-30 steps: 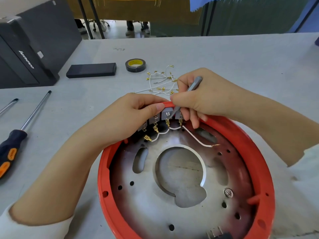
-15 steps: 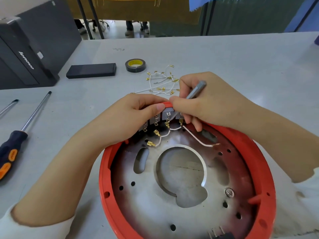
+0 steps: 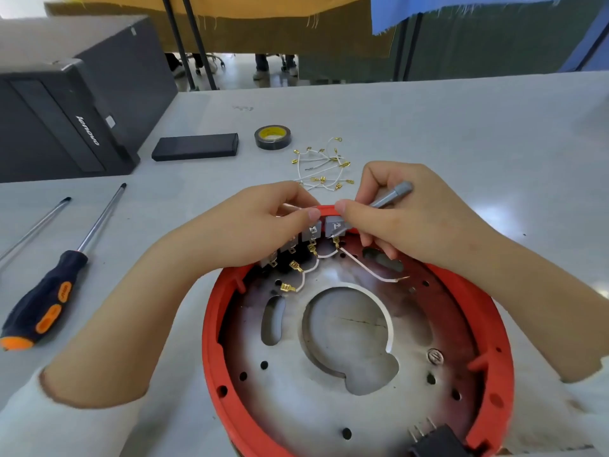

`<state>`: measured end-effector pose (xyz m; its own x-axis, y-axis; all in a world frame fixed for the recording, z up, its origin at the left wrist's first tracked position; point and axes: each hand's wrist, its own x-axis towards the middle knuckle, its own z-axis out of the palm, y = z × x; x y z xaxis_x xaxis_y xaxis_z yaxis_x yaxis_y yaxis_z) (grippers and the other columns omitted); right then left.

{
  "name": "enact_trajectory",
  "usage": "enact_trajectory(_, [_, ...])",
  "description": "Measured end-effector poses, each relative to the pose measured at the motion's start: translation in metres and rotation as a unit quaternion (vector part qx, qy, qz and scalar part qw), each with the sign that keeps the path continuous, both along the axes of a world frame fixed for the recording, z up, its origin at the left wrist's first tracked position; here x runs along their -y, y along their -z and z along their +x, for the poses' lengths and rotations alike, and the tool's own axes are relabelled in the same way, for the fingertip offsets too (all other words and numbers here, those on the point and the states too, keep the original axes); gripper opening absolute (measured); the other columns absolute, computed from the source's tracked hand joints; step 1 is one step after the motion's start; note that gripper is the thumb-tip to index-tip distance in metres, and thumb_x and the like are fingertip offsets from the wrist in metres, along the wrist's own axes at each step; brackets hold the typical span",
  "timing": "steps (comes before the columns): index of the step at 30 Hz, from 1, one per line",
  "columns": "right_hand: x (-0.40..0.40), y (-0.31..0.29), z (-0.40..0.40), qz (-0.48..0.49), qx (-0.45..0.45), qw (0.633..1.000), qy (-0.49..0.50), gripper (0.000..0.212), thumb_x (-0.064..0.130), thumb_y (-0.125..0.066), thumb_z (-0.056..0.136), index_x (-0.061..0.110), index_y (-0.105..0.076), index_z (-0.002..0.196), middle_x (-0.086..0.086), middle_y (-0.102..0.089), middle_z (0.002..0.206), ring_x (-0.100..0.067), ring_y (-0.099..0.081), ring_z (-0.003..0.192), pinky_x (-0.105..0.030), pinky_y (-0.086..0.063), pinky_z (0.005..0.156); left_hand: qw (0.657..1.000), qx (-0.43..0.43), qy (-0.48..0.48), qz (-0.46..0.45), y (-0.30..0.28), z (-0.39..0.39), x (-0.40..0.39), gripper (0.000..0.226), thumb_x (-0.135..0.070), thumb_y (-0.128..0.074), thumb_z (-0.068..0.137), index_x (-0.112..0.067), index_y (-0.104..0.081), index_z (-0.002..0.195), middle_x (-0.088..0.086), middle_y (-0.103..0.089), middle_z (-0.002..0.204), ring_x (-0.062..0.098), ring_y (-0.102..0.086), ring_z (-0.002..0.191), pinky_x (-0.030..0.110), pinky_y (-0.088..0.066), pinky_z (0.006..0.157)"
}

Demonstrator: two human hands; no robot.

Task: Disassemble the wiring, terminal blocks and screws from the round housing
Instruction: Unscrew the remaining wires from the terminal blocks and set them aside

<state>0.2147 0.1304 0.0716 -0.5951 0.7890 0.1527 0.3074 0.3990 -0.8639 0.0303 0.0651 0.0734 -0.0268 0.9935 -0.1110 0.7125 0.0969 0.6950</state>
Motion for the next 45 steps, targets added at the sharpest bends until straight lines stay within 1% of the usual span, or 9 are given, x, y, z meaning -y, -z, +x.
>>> enact_trajectory(7, [-0.006, -0.003, -0.003, 0.008, 0.000, 1.000, -0.007, 0.028, 0.022, -0.068, 0.084, 0.015, -0.050, 0.064, -0.003, -0.061, 0.050, -0.007, -0.044, 0.032, -0.019, -0.035, 0.040, 0.998, 0.025, 0.063, 0.018, 0.009, 0.007, -0.011, 0.028, -0.025, -0.044, 0.102, -0.026, -0.061, 0.124, -0.013, -0.062, 0.123, 0.001, -0.053, 0.119, 0.033, -0.036, 0.110])
enact_trajectory(11, [-0.007, -0.007, 0.004, -0.014, -0.007, 1.000, -0.020, 0.030, 0.020, -0.069, 0.084, 0.016, -0.049, 0.062, -0.004, -0.060, 0.049, -0.015, -0.043, 0.032, -0.026, -0.036, 0.042, 0.998, 0.042, 0.030, 0.028, 0.016, 0.010, -0.007, 0.027, -0.029, -0.042, 0.102, -0.032, -0.062, 0.121, -0.016, -0.064, 0.119, 0.001, -0.054, 0.115, 0.031, -0.037, 0.107])
enact_trajectory(15, [-0.005, 0.001, 0.009, 0.006, 0.000, 1.000, 0.023, 0.029, 0.016, -0.067, 0.080, 0.017, -0.047, 0.059, -0.002, -0.057, 0.046, -0.014, -0.045, 0.031, -0.018, -0.033, 0.038, 0.997, 0.065, 0.024, 0.028, 0.017, 0.010, -0.006, 0.025, -0.031, -0.043, 0.101, -0.032, -0.064, 0.116, -0.014, -0.068, 0.111, 0.005, -0.059, 0.109, 0.036, -0.042, 0.104])
enact_trajectory(19, [-0.003, 0.004, 0.008, 0.028, 0.013, 0.999, 0.029, 0.028, 0.019, -0.069, 0.079, 0.016, -0.048, 0.061, 0.000, -0.059, 0.047, -0.011, -0.049, 0.032, -0.019, -0.038, 0.037, 0.996, 0.082, 0.032, 0.028, 0.018, 0.009, -0.005, 0.025, -0.033, -0.043, 0.101, -0.035, -0.065, 0.113, -0.004, -0.070, 0.106, 0.021, -0.063, 0.104, 0.048, -0.045, 0.099])
enact_trajectory(25, [-0.004, 0.007, 0.007, 0.037, 0.018, 0.999, 0.014, 0.027, 0.023, -0.070, 0.081, 0.015, -0.050, 0.065, -0.003, -0.062, 0.053, -0.013, -0.055, 0.036, -0.021, -0.042, 0.038, 0.994, 0.095, 0.032, 0.032, 0.018, 0.010, -0.005, 0.025, -0.031, -0.044, 0.101, -0.035, -0.065, 0.113, -0.017, -0.070, 0.103, 0.005, -0.063, 0.104, 0.039, -0.044, 0.102])
enact_trajectory(31, [-0.002, 0.009, 0.009, 0.048, 0.018, 0.999, -0.005, 0.026, 0.029, -0.068, 0.080, 0.014, -0.051, 0.067, -0.002, -0.063, 0.053, -0.014, -0.058, 0.039, -0.023, -0.045, 0.039, 0.994, 0.095, 0.033, 0.033, 0.018, 0.010, -0.005, 0.024, -0.031, -0.044, 0.101, -0.036, -0.065, 0.113, -0.015, -0.070, 0.105, 0.008, -0.062, 0.106, 0.041, -0.044, 0.102])
enact_trajectory(38, [-0.006, 0.003, 0.005, 0.055, 0.057, 0.996, -0.032, 0.028, 0.020, -0.067, 0.083, 0.017, -0.047, 0.064, -0.003, -0.061, 0.051, -0.017, -0.054, 0.036, -0.024, -0.039, 0.037, 0.995, 0.089, 0.035, 0.037, 0.016, 0.011, -0.005, 0.023, -0.030, -0.045, 0.100, -0.038, -0.065, 0.109, -0.020, -0.068, 0.104, -0.002, -0.060, 0.104, 0.025, -0.043, 0.100])
enact_trajectory(42, [-0.019, -0.008, -0.004, 0.004, 0.083, 0.995, -0.060, 0.029, 0.010, -0.062, 0.087, 0.015, -0.047, 0.063, -0.009, -0.063, 0.051, -0.021, -0.057, 0.035, -0.038, -0.047, 0.041, 0.996, 0.076, 0.037, 0.041, 0.016, 0.012, -0.005, 0.022, -0.031, -0.045, 0.100, -0.042, -0.063, 0.106, -0.025, -0.066, 0.106, -0.011, -0.057, 0.103, 0.009, -0.040, 0.092])
enact_trajectory(45, [-0.022, -0.009, -0.007, -0.017, 0.097, 0.993, -0.068, 0.029, 0.007, -0.059, 0.088, 0.012, -0.045, 0.064, -0.010, -0.063, 0.050, -0.023, -0.060, 0.037, -0.021, -0.038, 0.034, 0.997, 0.055, 0.035, 0.043, 0.016, 0.011, -0.006, 0.022, -0.033, -0.045, 0.100, -0.044, -0.062, 0.108, -0.026, -0.065, 0.110, -0.012, -0.055, 0.105, 0.007, -0.038, 0.092])
